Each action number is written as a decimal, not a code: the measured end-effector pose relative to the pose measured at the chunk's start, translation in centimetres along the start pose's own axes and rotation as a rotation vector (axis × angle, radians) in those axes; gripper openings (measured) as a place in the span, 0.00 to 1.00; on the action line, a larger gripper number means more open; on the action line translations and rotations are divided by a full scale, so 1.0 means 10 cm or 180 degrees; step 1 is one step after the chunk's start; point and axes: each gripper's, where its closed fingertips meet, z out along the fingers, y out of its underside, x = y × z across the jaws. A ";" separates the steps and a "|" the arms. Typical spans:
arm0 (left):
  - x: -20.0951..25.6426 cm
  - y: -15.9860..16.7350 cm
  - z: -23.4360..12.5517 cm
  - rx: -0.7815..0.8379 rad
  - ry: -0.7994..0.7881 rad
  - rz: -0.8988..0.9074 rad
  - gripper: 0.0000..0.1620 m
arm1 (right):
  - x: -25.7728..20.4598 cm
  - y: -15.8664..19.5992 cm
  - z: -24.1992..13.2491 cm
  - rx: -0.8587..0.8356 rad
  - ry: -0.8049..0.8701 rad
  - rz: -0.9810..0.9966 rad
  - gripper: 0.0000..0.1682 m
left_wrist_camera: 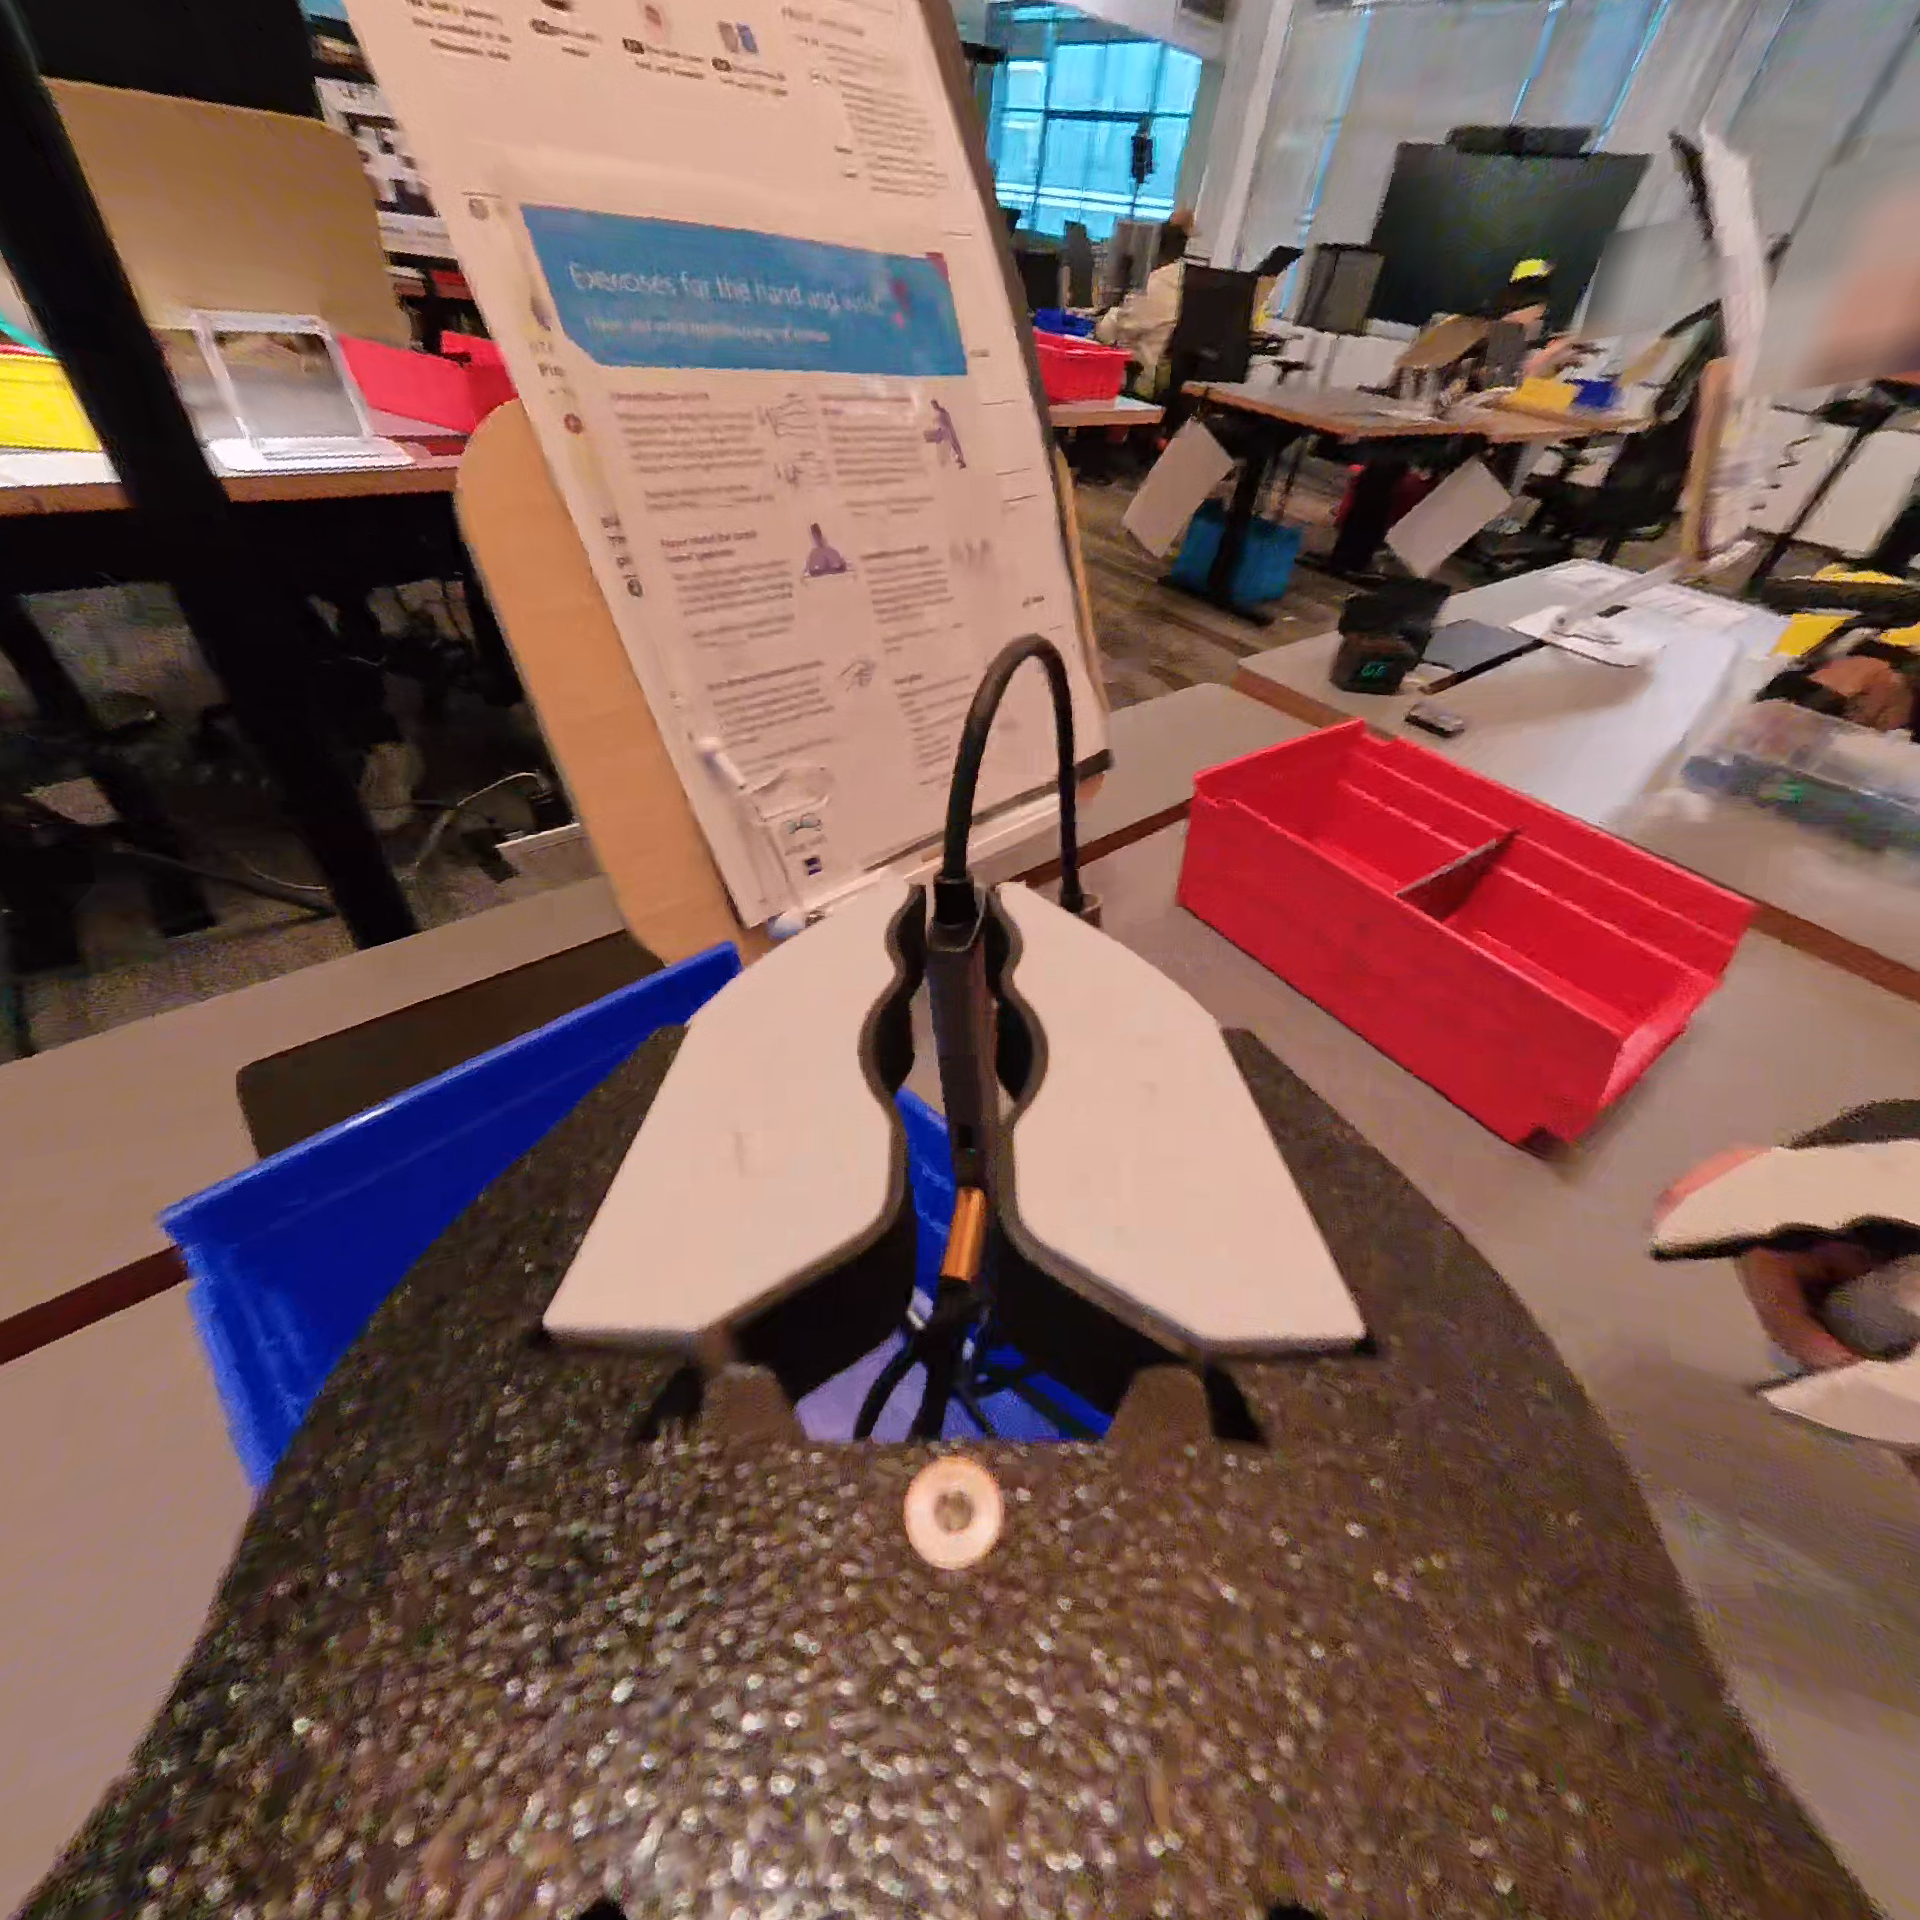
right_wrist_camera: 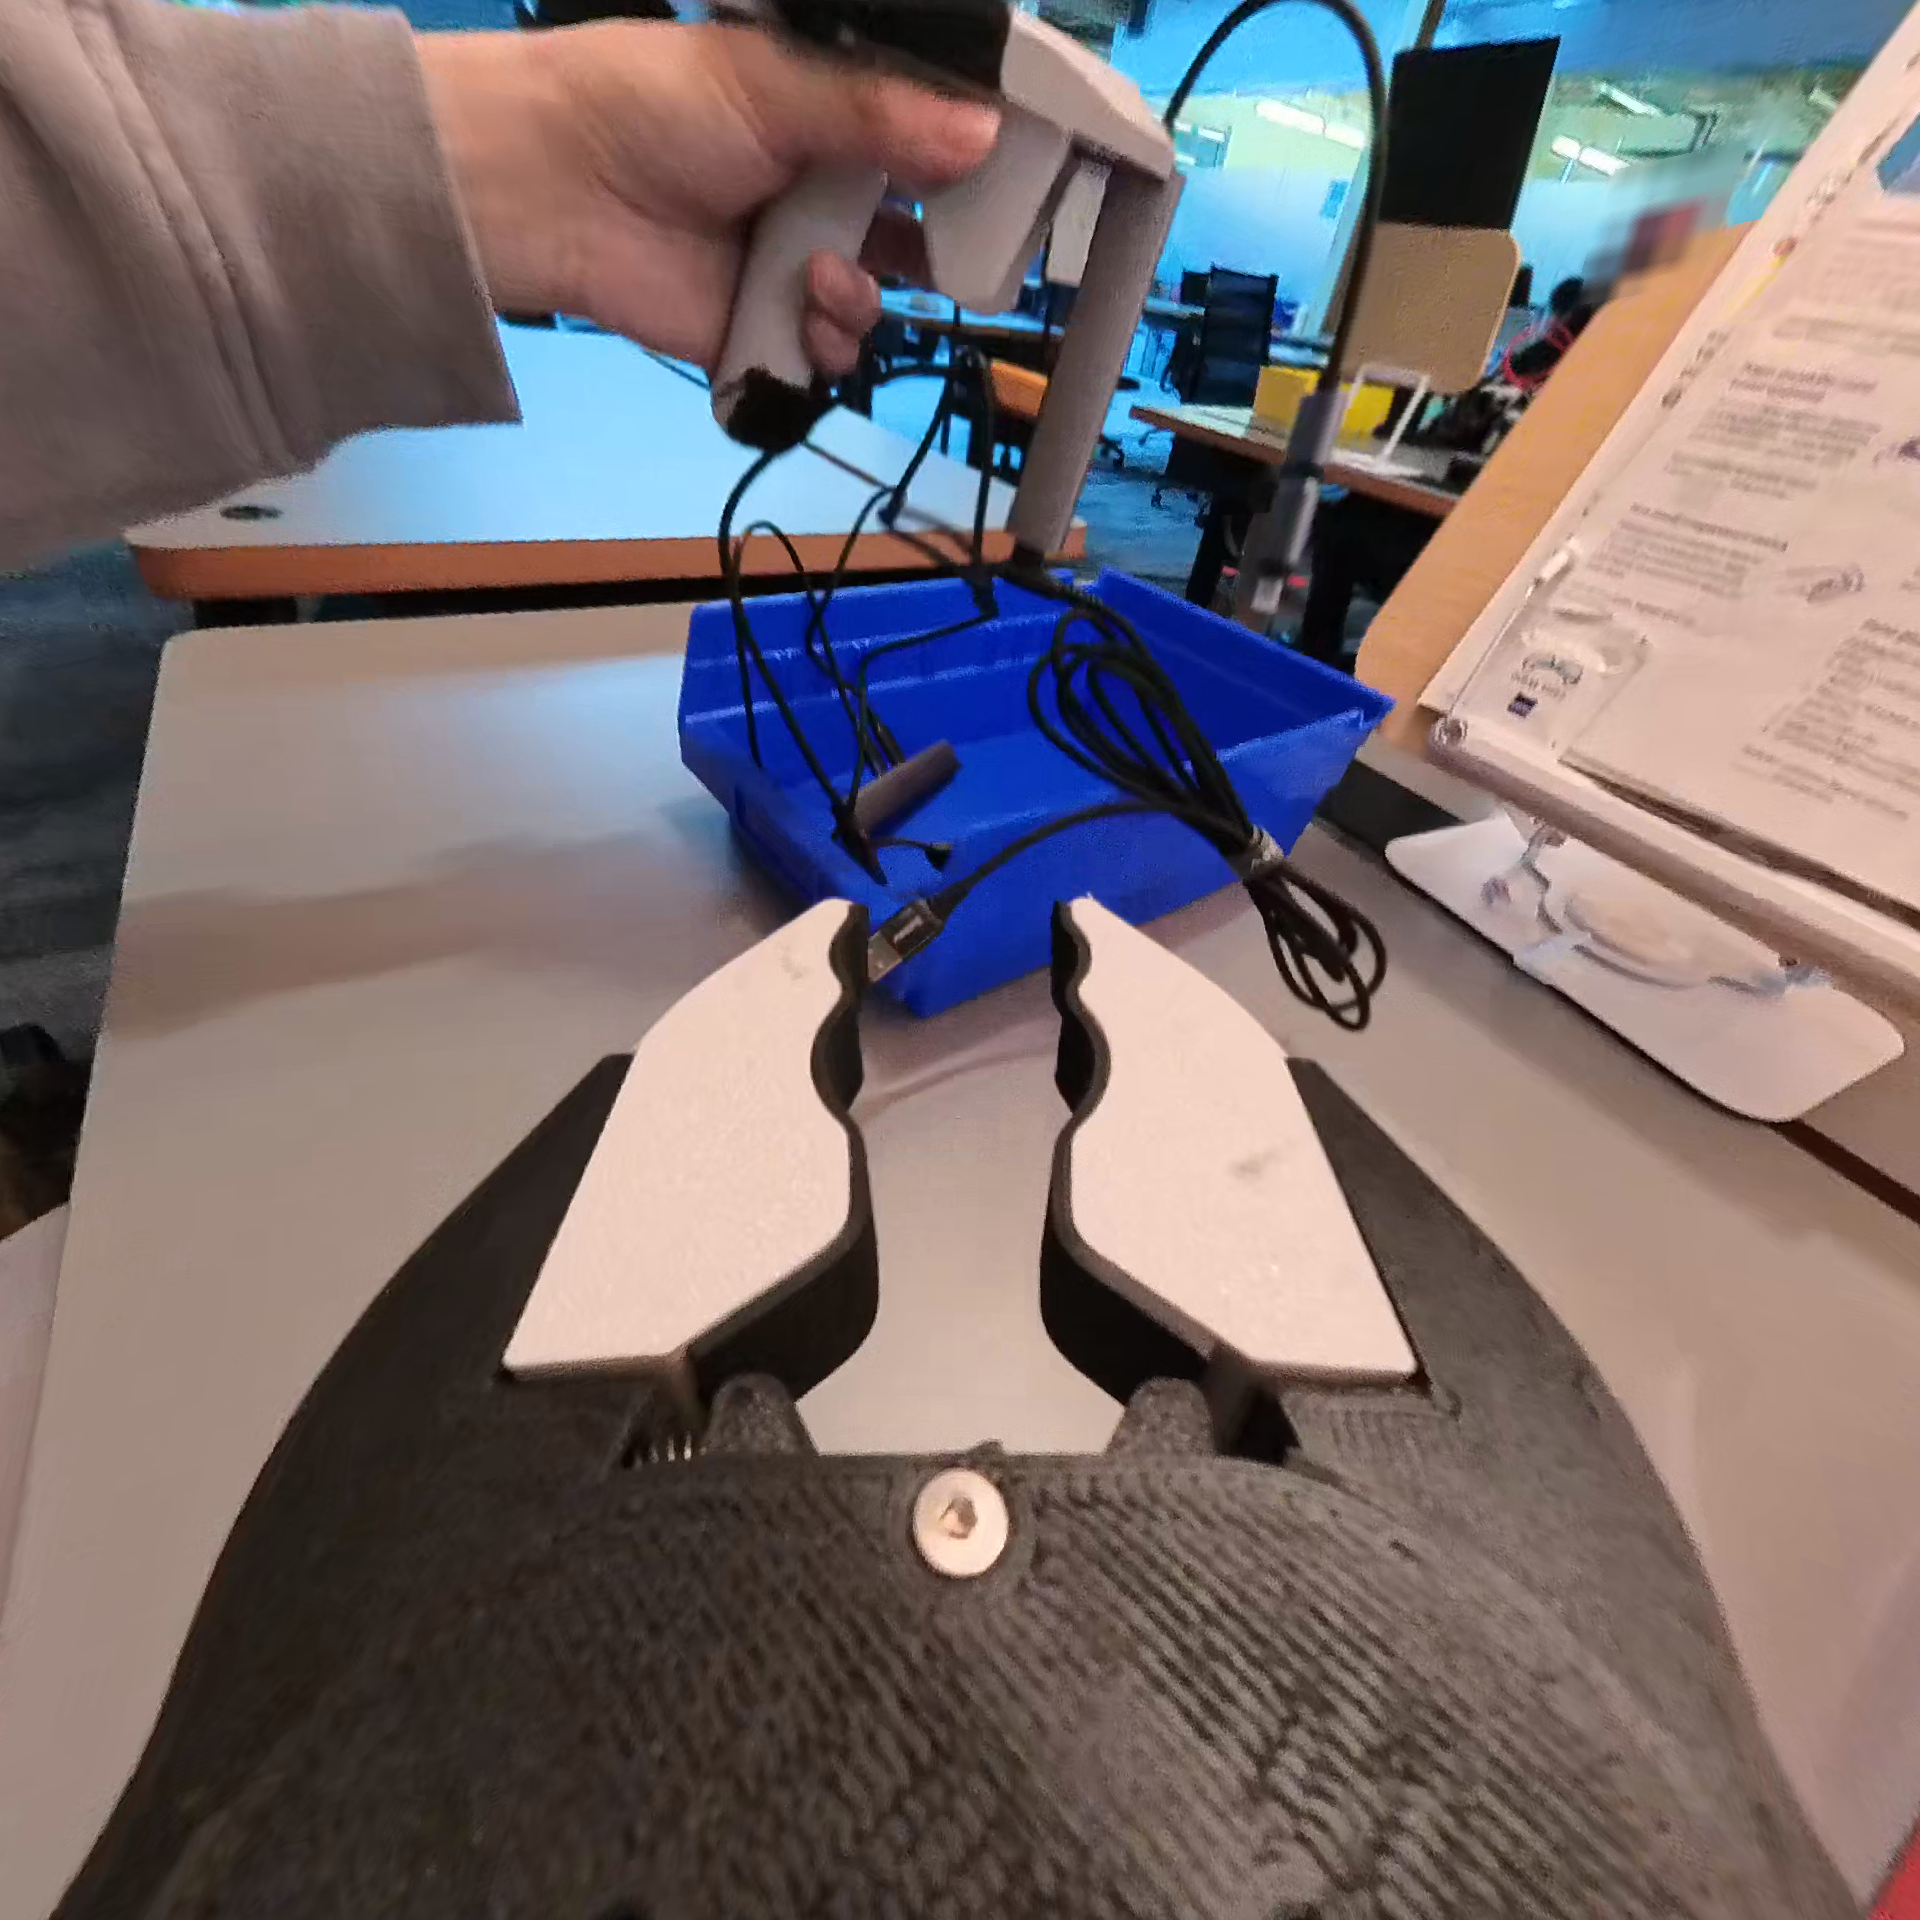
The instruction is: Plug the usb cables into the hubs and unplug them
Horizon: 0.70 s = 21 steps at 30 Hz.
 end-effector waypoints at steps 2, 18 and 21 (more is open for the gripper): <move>-0.17 0.00 0.02 -0.0028 -0.0358 0.0048 0.06 | 0.02 0.09 -0.06 -0.0044 0.0010 0.0041 0.20; 1.30 0.28 -0.02 -0.0476 0.1614 0.1512 0.04 | 0.21 -0.61 0.62 0.0117 -0.0217 -0.0219 0.21; 1.39 0.22 -0.03 -0.0367 0.1637 0.1397 0.05 | 0.26 -0.55 1.02 -0.0206 0.0030 -0.0365 0.31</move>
